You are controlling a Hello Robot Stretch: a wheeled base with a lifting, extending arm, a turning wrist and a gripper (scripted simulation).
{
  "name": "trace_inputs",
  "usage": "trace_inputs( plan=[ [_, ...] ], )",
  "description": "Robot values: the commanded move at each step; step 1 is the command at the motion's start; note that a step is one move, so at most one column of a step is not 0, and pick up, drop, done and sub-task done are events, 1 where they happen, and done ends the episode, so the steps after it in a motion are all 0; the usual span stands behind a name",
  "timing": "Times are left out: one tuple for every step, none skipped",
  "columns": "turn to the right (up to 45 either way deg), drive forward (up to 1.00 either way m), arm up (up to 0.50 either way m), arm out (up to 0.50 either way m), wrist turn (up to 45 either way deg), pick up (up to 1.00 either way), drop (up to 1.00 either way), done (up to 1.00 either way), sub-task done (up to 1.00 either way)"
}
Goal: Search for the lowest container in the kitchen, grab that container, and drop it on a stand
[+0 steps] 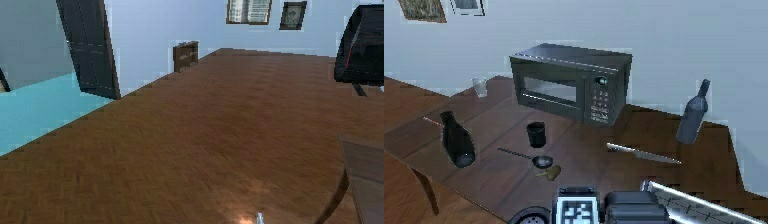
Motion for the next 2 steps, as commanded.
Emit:
trace_inputs(
  plan=[
    [0.0, 0.0, 0.0, 0.5, 0.0, 0.0, 0.0, 0.0, 0.0],
    [0.0, 0.0, 0.0, 0.0, 45.0, 0.0, 0.0, 0.0, 0.0]
  ],
)
